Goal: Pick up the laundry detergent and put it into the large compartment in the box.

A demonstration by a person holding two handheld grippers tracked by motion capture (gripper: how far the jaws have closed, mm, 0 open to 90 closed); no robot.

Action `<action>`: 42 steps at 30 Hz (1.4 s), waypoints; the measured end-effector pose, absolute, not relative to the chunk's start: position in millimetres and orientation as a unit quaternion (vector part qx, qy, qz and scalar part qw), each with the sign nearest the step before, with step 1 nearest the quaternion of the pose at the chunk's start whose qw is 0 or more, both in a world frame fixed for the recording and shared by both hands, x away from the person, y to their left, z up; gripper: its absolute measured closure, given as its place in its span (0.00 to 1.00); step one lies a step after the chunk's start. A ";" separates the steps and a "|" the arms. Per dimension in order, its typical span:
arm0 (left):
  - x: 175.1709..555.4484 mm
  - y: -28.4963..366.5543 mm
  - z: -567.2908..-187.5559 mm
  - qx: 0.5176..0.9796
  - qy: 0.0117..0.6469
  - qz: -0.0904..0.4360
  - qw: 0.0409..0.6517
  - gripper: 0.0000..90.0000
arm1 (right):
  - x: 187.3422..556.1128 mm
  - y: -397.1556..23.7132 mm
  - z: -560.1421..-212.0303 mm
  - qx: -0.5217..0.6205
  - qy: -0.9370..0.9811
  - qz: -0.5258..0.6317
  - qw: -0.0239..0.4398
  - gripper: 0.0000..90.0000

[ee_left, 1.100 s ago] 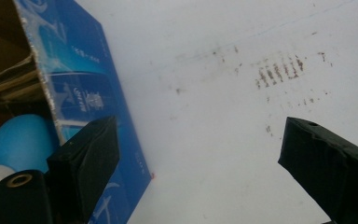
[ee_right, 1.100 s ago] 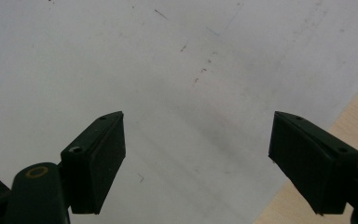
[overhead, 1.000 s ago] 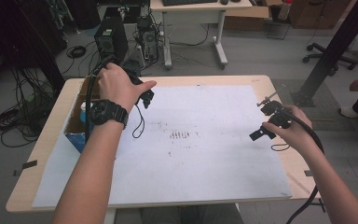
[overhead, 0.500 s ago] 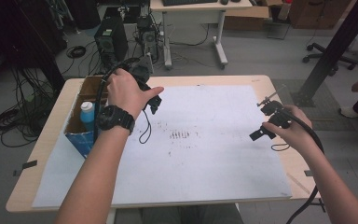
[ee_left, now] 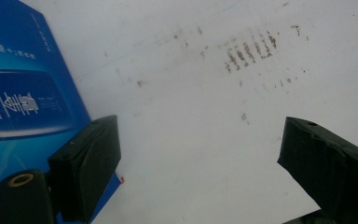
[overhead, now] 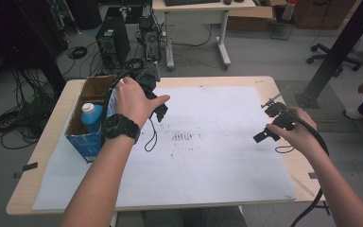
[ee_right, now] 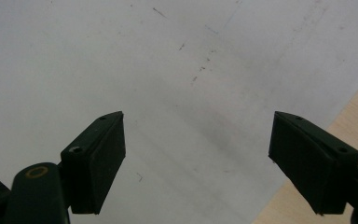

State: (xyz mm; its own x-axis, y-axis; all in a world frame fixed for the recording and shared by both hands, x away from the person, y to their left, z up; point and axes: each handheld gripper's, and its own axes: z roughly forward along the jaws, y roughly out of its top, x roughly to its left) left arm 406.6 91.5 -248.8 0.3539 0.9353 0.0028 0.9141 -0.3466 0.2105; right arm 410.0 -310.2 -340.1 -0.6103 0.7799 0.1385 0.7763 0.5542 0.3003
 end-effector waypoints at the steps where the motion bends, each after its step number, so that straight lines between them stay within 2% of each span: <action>1: 406.2 91.0 -249.9 0.818 0.566 0.060 0.087 0.15 | 410.0 -310.2 -340.1 0.441 0.882 0.167 0.005 0.21; 42: 402.7 91.1 -264.9 0.822 0.560 0.050 0.089 0.15 | 407.7 -312.5 -338.9 0.444 0.879 0.170 0.006 0.21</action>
